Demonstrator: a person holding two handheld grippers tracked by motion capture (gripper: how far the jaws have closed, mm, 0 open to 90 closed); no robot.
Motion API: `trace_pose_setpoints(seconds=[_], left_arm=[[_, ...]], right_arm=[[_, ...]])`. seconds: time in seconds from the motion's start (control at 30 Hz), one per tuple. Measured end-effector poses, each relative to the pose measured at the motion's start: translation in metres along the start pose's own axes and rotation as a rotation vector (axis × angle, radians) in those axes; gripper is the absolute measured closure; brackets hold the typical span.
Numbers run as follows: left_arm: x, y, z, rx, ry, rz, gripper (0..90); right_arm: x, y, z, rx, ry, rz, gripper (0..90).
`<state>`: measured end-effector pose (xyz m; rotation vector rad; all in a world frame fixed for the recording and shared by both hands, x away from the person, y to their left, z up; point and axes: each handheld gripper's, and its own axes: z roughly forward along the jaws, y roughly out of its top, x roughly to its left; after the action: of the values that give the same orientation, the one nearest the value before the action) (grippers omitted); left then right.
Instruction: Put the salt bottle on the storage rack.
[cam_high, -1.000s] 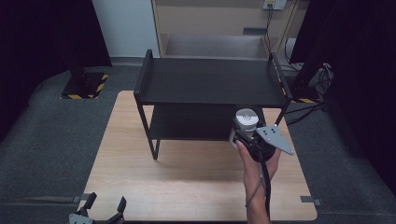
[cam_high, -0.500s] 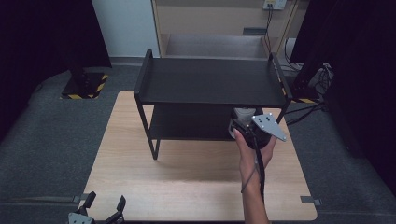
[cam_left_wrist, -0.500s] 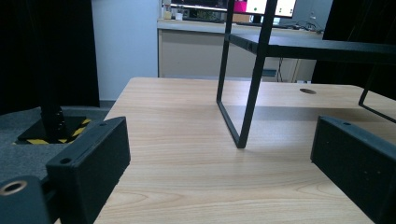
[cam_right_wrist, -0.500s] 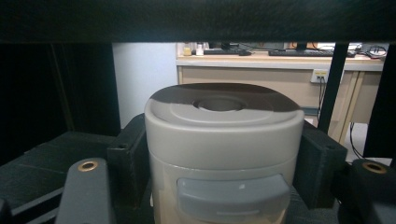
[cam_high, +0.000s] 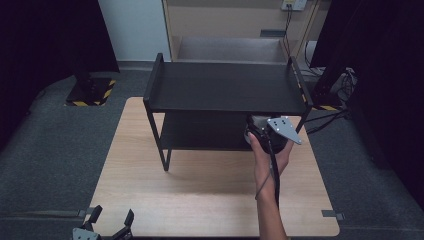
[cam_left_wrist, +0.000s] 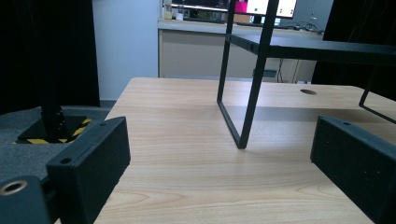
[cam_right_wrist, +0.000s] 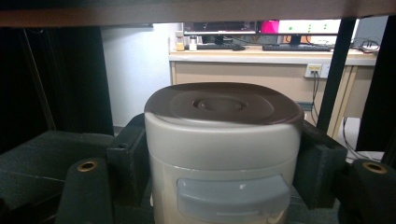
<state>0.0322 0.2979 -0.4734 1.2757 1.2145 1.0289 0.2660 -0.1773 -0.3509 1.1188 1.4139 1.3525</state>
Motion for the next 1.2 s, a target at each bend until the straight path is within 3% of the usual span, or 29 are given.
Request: trace_pose_setpoints(seconds=[0.5,0.73,1.03,1.2], left_arm=[[0.001,-0.001,-0.001,0.002,-0.003,-0.008,3.8],[0.002,-0.001,-0.003,0.002,0.002,-0.009,3.8],[0.002,-0.002,-0.004,0.005,0.000,-0.009,3.8],[0.002,-0.002,-0.004,0.007,0.002,-0.005,3.8]], right_arm=[[-0.001,-0.006,-0.001,-0.018,0.001,0.016,30.8],[0.001,-0.015,-0.007,-0.049,-0.012,0.057,14.1],[0.014,-0.022,-0.024,-0.097,-0.027,0.020,9.0],[0.020,-0.030,-0.046,-0.125,-0.033,0.005,6.3]])
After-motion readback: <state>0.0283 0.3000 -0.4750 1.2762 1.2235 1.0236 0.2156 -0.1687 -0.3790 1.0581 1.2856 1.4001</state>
